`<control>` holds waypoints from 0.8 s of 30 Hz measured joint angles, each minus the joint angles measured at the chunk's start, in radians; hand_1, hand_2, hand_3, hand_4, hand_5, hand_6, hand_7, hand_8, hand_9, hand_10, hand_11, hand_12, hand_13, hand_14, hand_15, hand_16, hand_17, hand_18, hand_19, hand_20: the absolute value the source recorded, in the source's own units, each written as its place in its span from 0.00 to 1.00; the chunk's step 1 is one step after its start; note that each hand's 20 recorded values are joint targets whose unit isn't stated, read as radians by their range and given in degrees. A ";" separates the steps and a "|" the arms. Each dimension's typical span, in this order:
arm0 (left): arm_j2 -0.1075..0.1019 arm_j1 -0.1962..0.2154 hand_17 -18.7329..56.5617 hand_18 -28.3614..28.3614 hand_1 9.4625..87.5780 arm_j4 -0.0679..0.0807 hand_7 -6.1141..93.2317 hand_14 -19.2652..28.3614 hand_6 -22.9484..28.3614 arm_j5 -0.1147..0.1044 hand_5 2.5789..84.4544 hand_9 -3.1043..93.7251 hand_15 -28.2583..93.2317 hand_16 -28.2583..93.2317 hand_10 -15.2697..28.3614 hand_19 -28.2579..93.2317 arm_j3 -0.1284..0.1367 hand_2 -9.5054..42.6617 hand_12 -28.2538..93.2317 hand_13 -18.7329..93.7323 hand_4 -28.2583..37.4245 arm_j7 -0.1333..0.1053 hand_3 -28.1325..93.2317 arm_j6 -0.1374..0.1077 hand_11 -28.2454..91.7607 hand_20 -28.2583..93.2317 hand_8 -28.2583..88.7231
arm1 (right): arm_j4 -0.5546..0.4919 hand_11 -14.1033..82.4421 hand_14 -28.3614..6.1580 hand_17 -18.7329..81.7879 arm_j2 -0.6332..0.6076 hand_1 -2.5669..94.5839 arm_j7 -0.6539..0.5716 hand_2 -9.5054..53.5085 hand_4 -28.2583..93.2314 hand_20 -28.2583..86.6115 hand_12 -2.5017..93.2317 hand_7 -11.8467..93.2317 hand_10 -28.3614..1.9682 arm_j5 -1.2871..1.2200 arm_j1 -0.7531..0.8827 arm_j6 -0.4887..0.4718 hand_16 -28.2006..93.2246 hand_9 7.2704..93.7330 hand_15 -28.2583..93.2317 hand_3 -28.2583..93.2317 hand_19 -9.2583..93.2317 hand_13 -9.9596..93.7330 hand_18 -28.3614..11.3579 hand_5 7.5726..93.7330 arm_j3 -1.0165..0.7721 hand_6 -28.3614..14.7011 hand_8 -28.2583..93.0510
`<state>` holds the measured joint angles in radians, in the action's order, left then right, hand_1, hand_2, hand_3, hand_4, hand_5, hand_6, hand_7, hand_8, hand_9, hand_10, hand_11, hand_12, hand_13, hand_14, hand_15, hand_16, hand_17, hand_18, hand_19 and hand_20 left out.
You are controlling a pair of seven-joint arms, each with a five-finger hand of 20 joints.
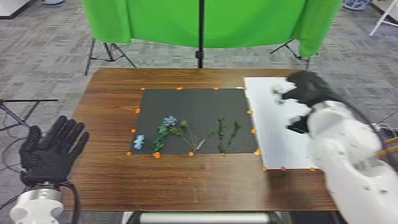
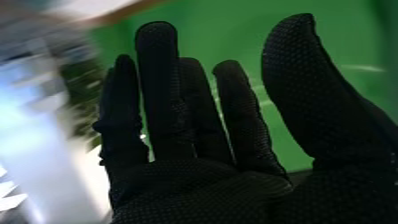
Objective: Arrange flowers
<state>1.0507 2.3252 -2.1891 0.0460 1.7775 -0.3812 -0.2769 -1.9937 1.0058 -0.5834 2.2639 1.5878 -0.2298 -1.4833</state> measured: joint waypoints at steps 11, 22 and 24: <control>0.003 0.011 0.20 0.75 0.23 -0.003 0.16 0.70 0.63 0.009 0.59 0.50 0.48 0.20 0.68 0.52 0.016 0.43 0.32 0.51 0.00 -0.009 0.79 -0.007 0.39 0.35 0.17 | 0.127 0.23 0.46 0.41 -0.097 0.53 -0.028 0.00 0.00 0.58 0.17 0.20 0.54 0.009 0.117 -0.011 0.39 0.47 0.64 0.80 0.83 0.60 0.17 0.47 -0.092 0.61 0.15; 0.006 -0.004 0.20 0.75 0.24 -0.001 0.16 0.70 0.63 0.016 0.59 0.50 0.48 0.20 0.68 0.53 -0.001 0.43 0.32 0.51 0.00 -0.006 0.79 -0.012 0.39 0.35 0.17 | 0.320 0.22 0.65 0.51 -0.059 0.73 -0.032 0.00 0.00 0.56 0.35 0.28 0.60 0.122 -0.031 0.072 0.59 0.81 0.47 0.72 0.78 0.76 0.34 0.73 0.055 0.68 0.21; 0.007 -0.004 0.20 0.75 0.24 -0.001 0.16 0.70 0.63 0.015 0.59 0.50 0.48 0.20 0.68 0.53 -0.001 0.43 0.32 0.51 0.00 -0.006 0.79 -0.012 0.39 0.35 0.17 | 0.344 0.24 0.63 0.52 -0.056 0.73 -0.032 0.00 0.00 0.57 0.42 0.32 0.60 0.134 -0.030 0.173 0.60 0.86 0.48 0.73 0.79 0.78 0.34 0.78 0.060 0.68 0.23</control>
<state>1.0578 2.3209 -2.1900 0.0613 1.7761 -0.3868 -0.2889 -1.6499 0.9498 -0.6151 2.3977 1.5577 -0.0566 -1.4234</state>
